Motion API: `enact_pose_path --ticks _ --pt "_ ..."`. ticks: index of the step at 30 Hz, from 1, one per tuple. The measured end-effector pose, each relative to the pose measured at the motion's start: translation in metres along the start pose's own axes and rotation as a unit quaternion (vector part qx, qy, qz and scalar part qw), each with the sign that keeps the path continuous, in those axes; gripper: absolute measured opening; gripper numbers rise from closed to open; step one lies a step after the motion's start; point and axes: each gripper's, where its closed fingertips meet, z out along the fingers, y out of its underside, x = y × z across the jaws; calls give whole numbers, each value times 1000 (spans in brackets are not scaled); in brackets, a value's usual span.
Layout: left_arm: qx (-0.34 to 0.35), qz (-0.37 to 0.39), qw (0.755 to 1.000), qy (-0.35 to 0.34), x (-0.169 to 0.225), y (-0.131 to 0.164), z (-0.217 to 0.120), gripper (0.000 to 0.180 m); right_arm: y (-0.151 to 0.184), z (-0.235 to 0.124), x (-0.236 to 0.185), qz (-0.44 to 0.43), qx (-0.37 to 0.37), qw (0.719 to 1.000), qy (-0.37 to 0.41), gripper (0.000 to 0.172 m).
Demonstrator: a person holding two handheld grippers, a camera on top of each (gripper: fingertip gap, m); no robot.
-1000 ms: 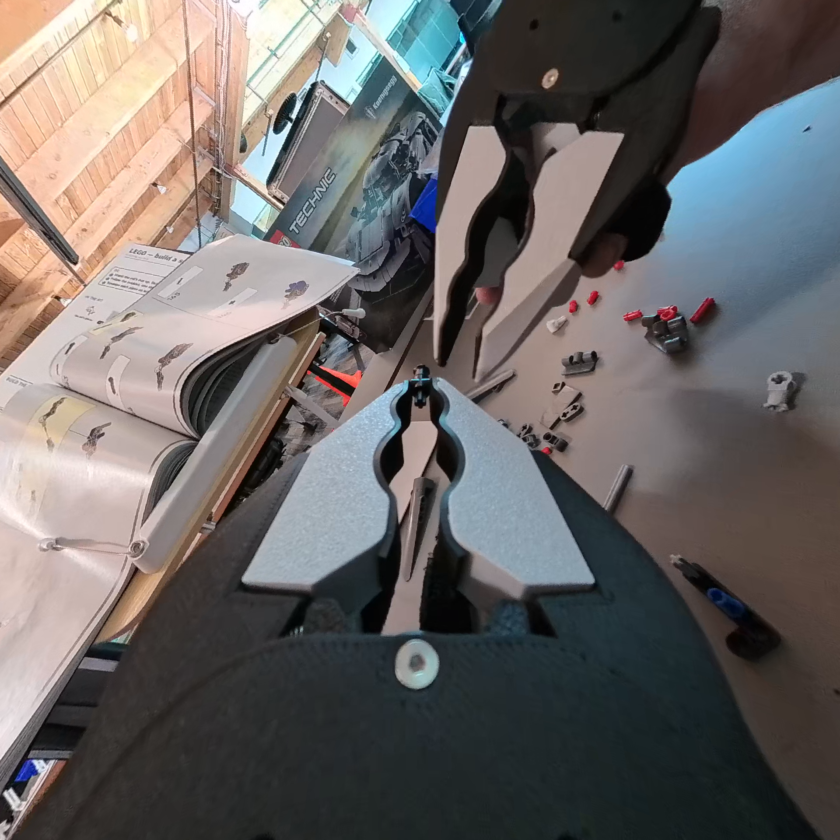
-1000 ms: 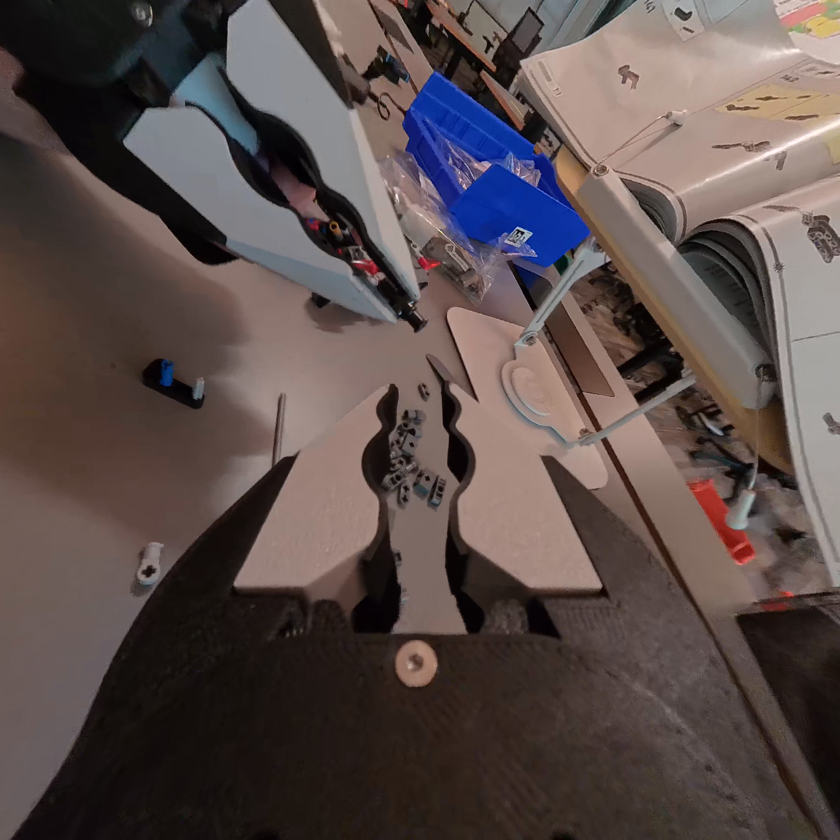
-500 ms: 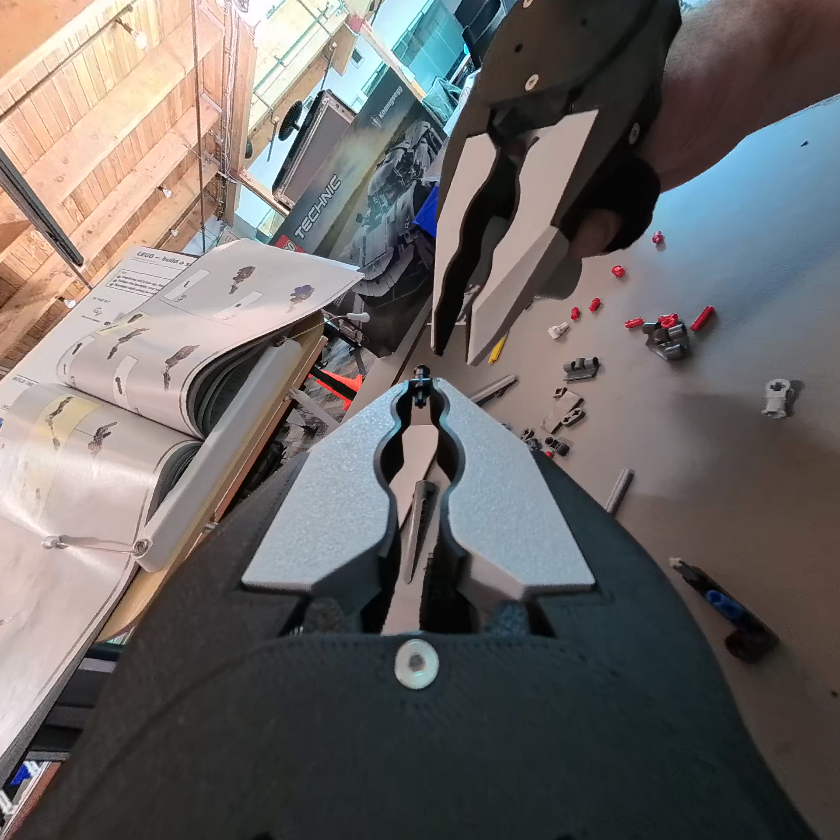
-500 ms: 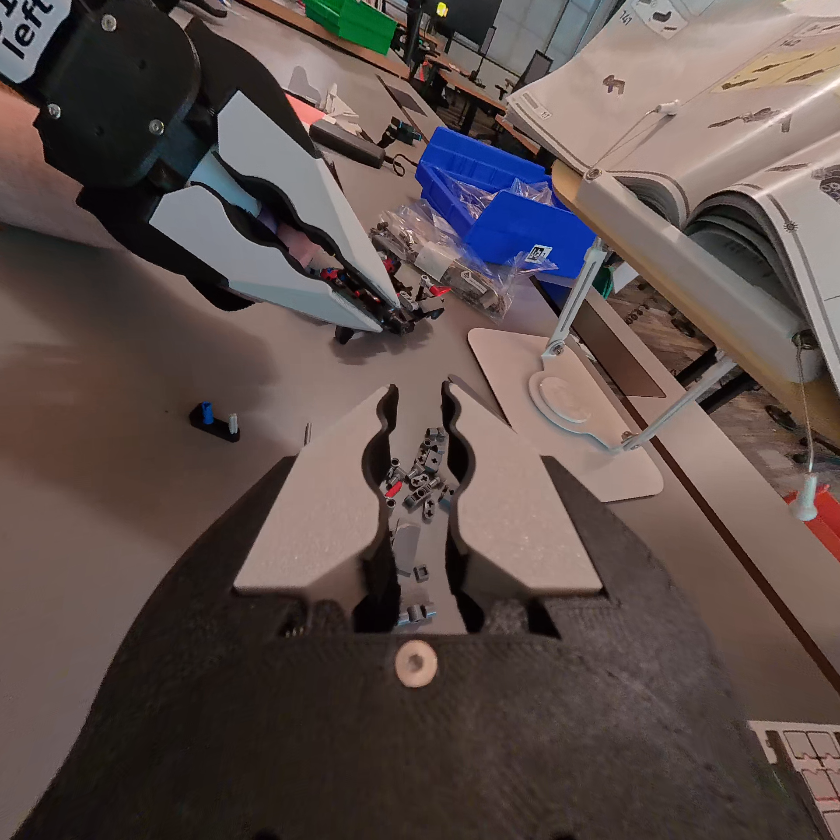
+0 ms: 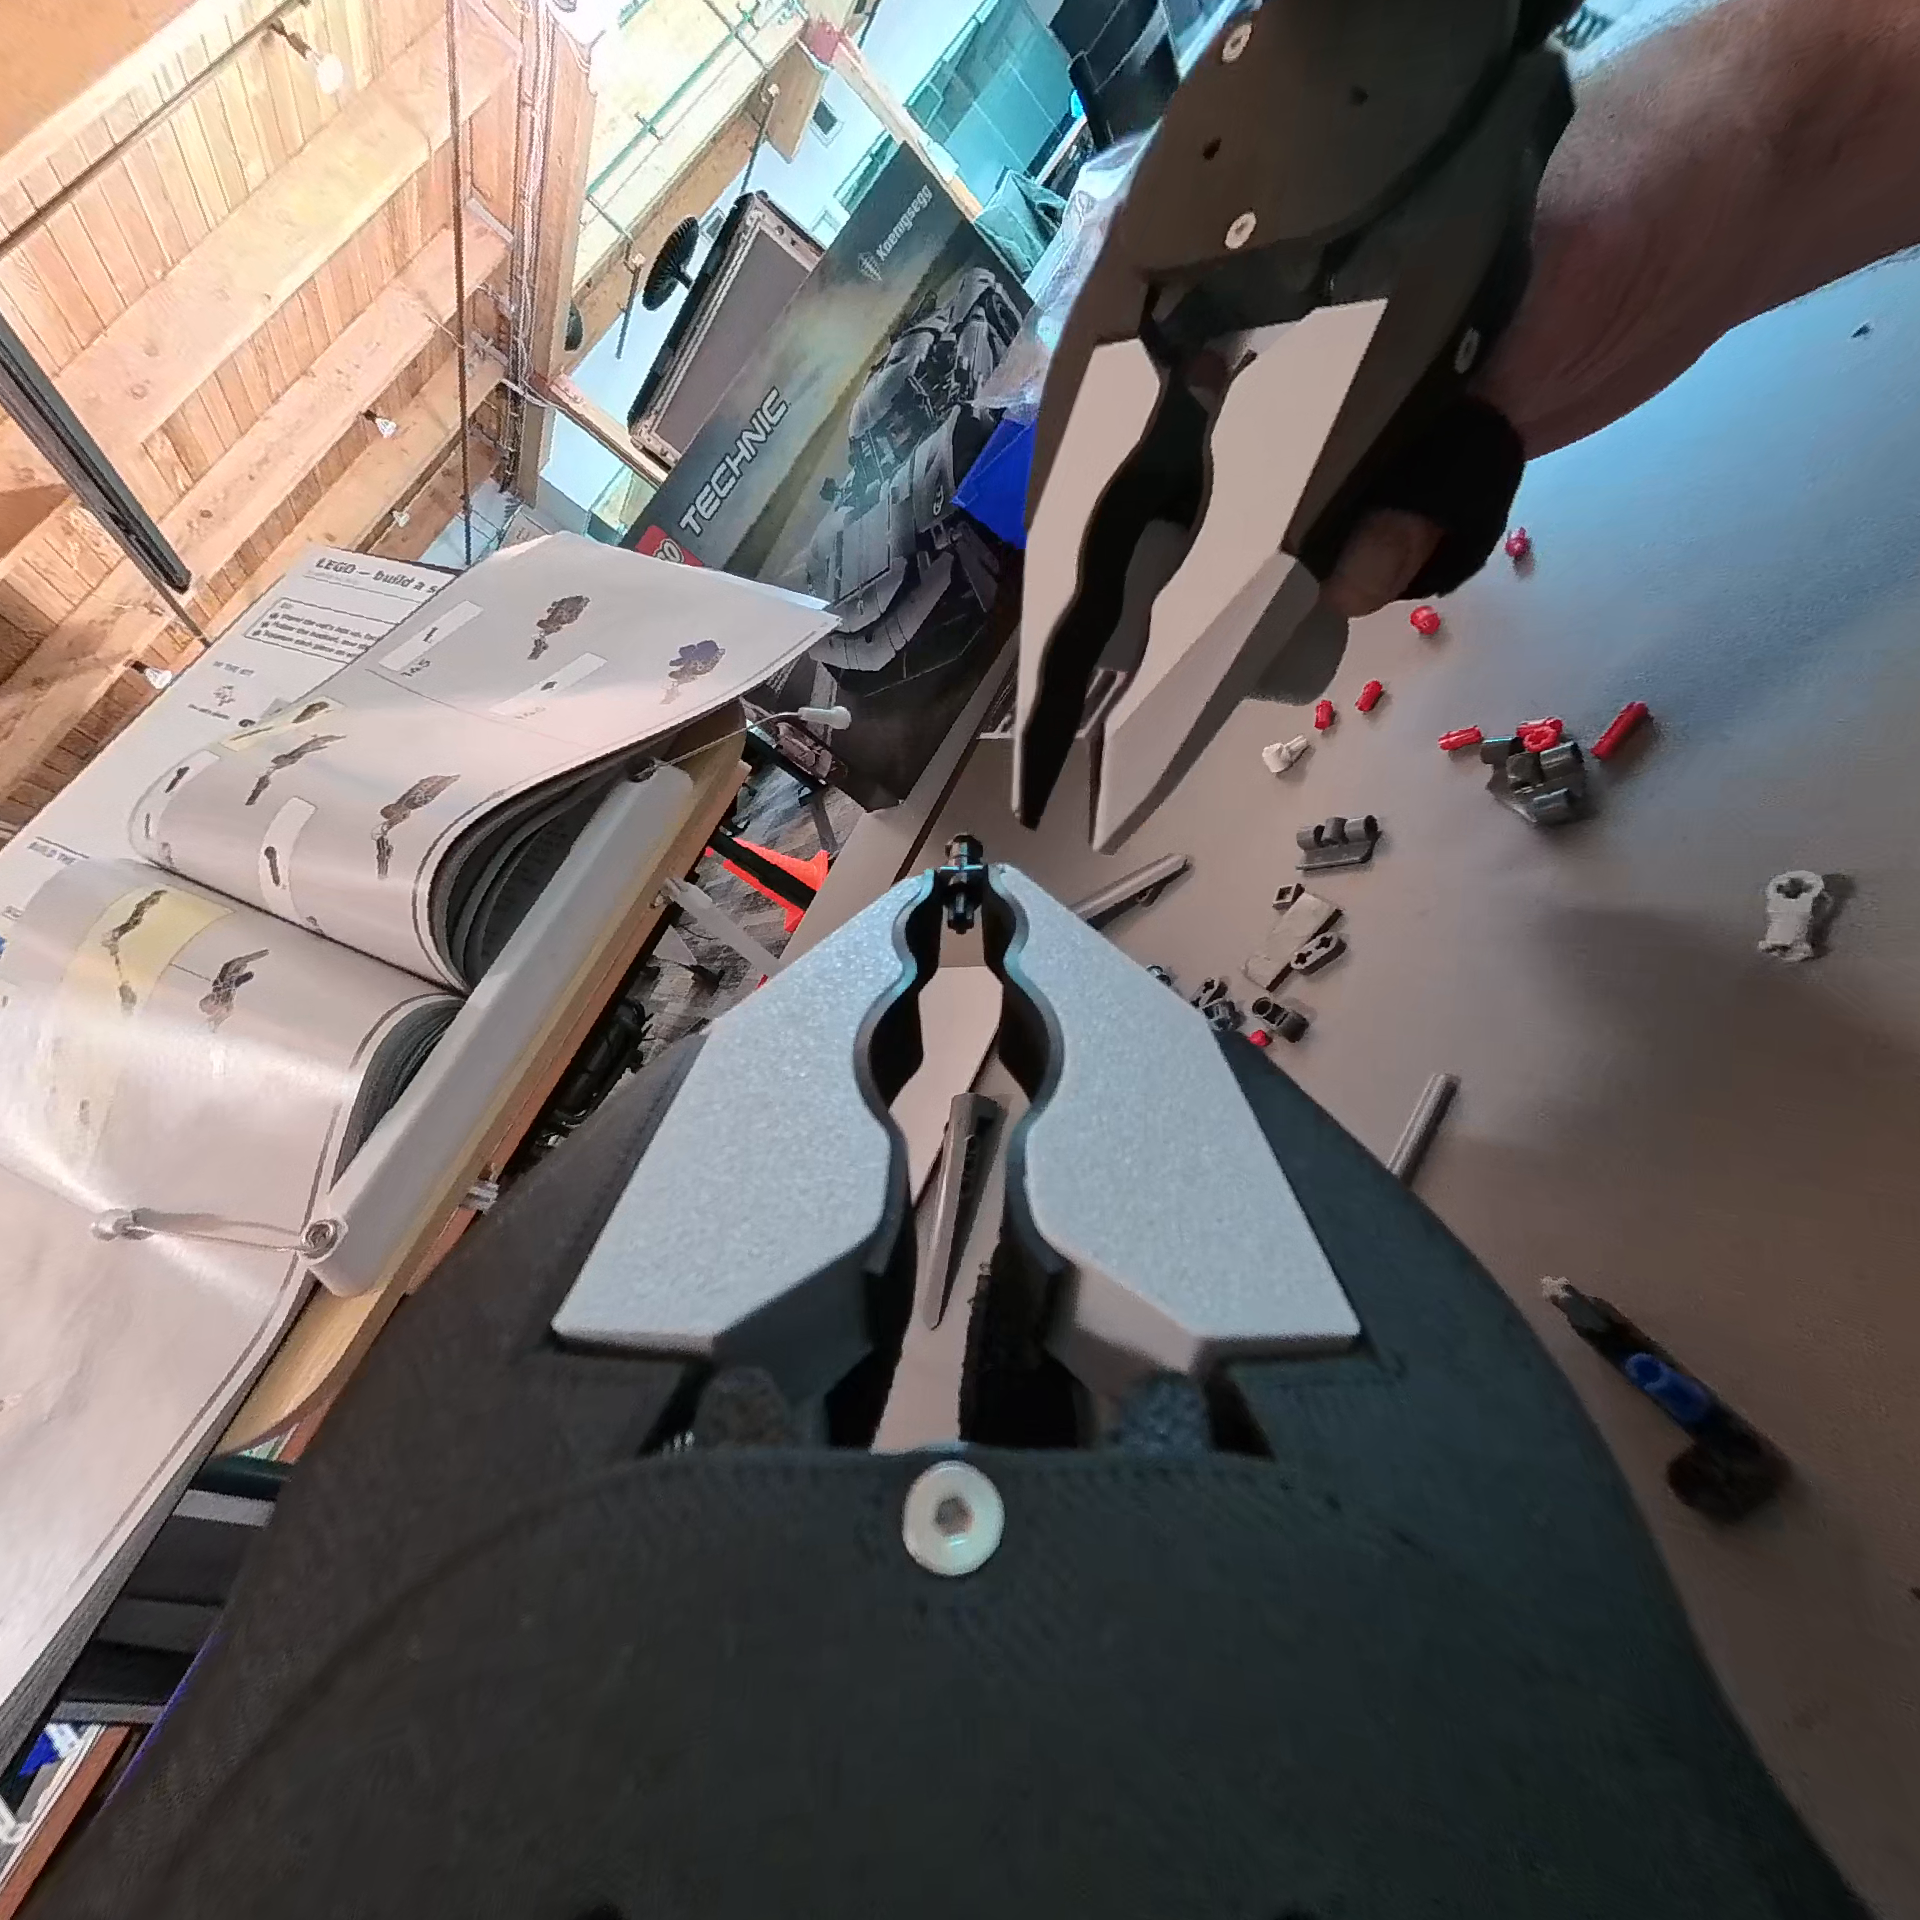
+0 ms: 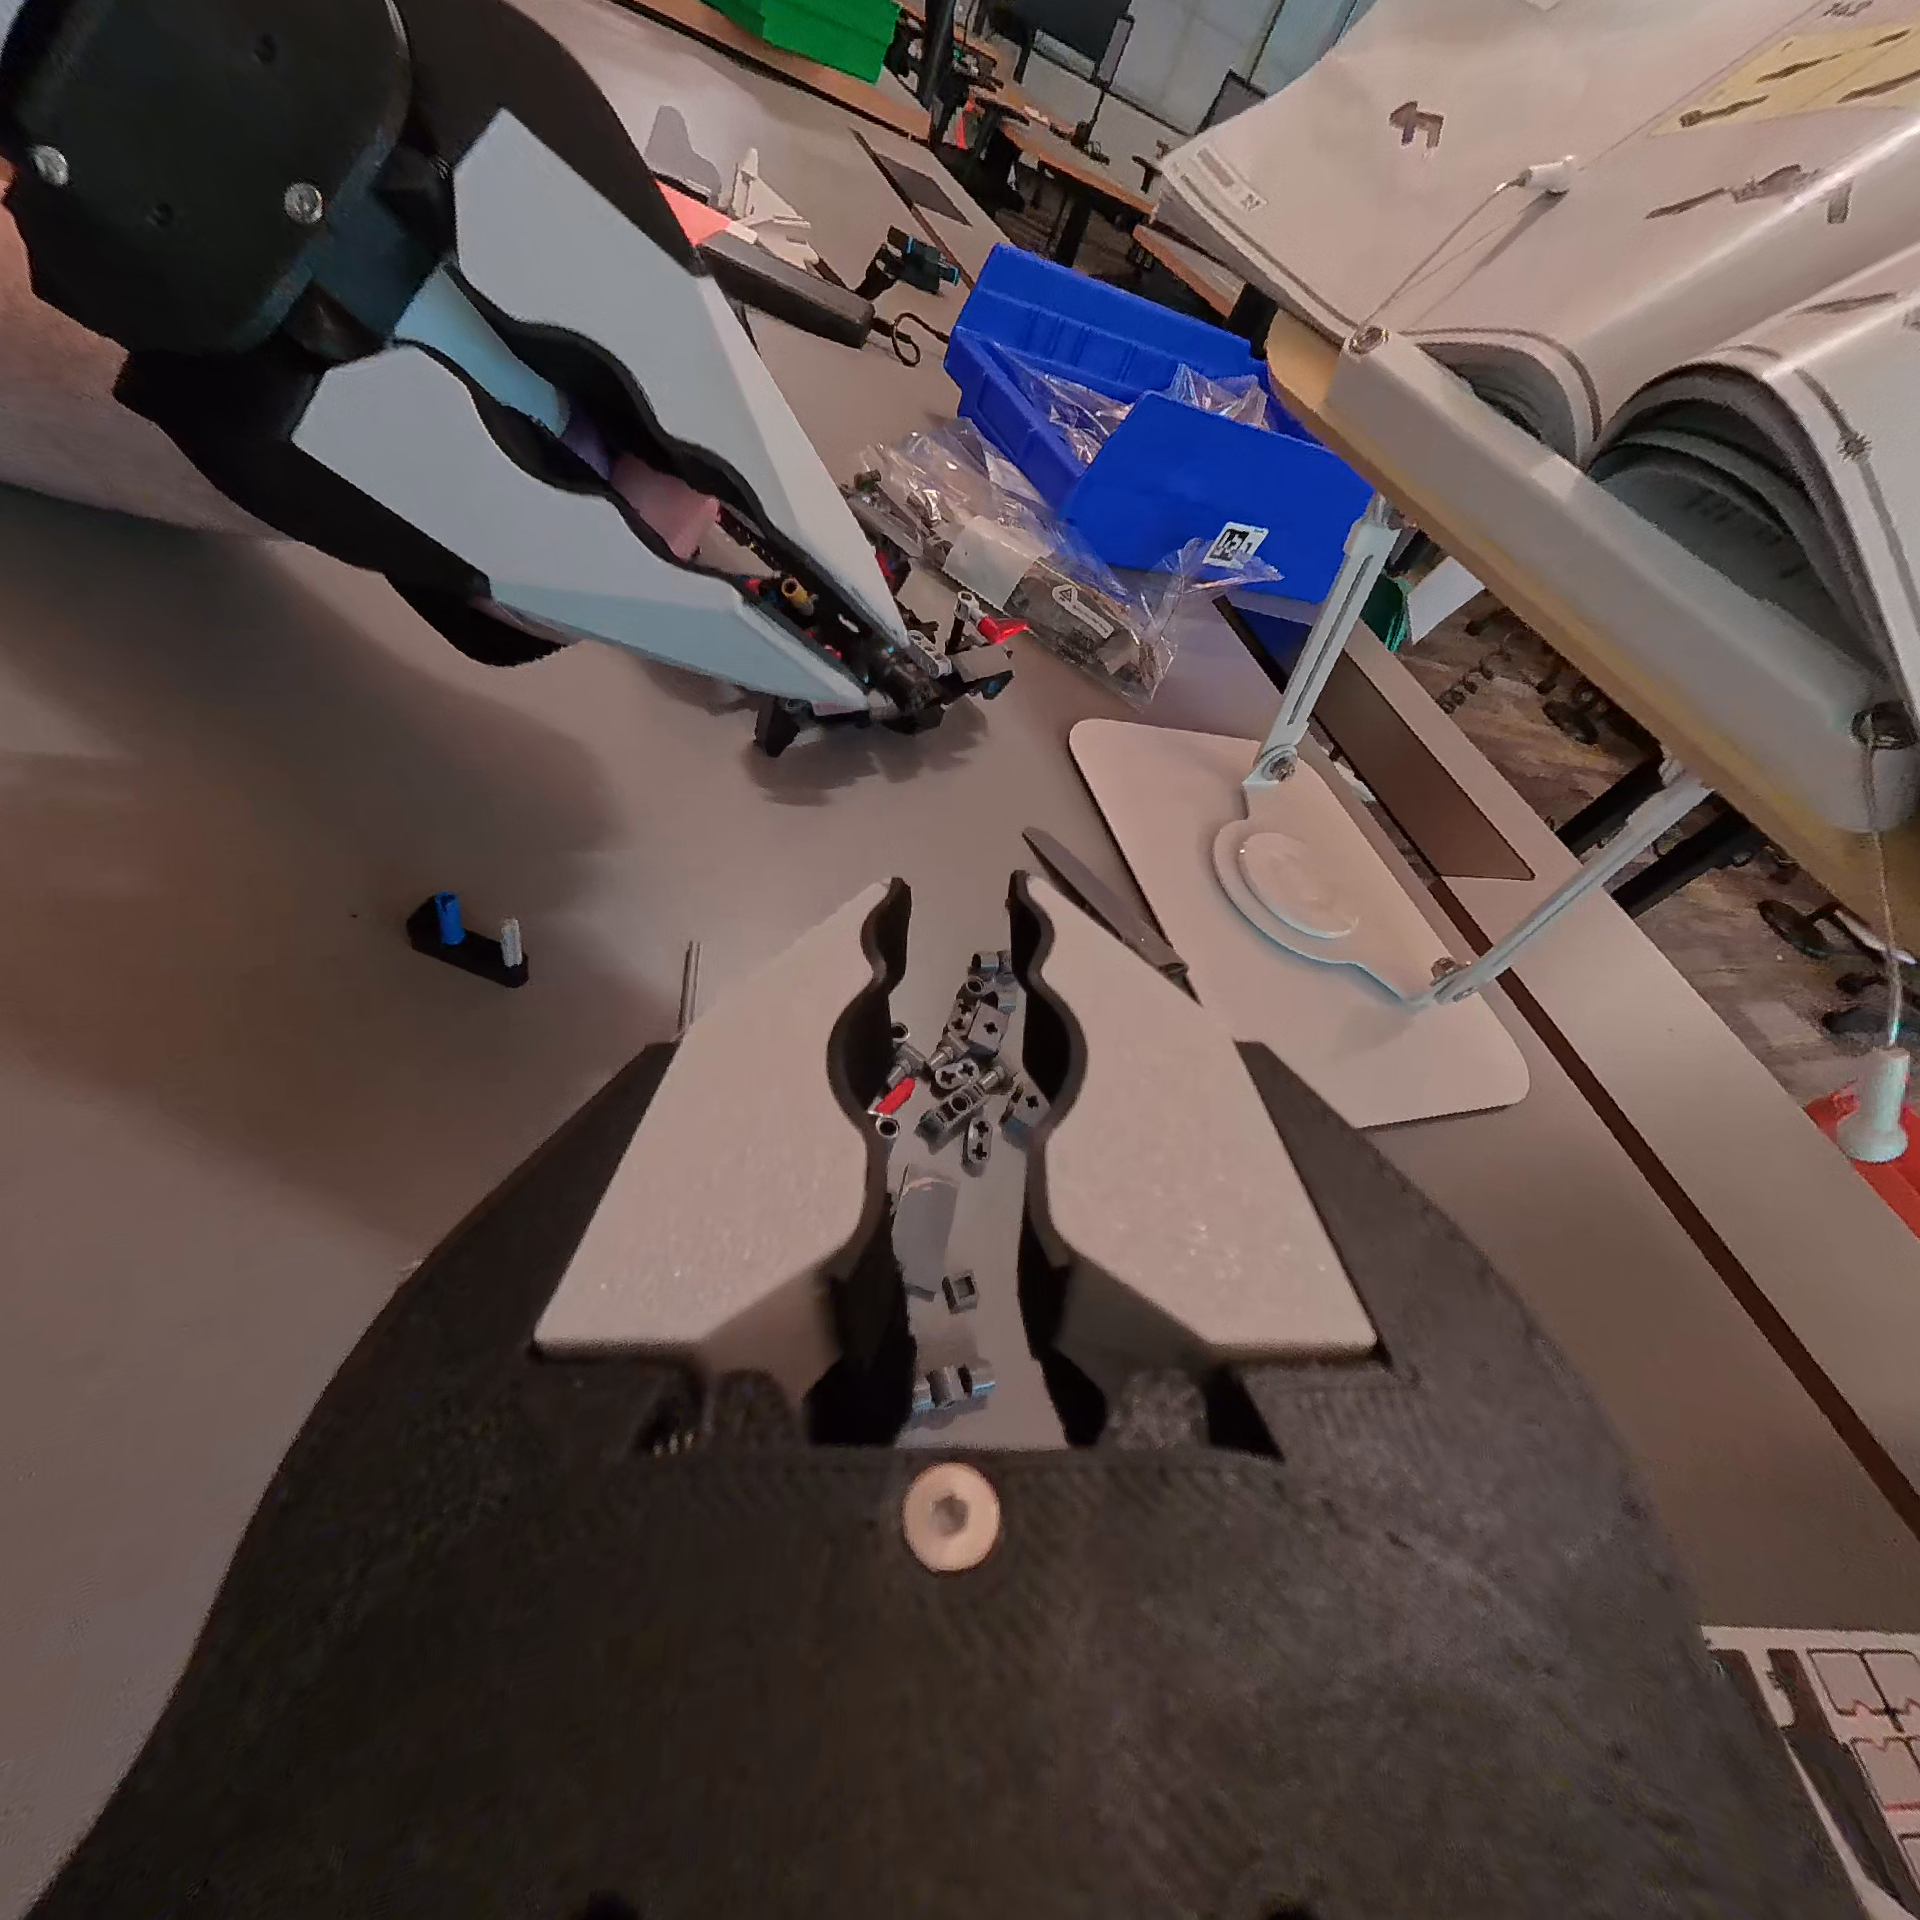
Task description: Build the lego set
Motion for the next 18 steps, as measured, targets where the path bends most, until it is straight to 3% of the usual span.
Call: enact_pose_path --ticks 18 --pt "1 -3 1000 -1 -1 -1 1 5 24 12 -7 -84 -70 994 18 15"
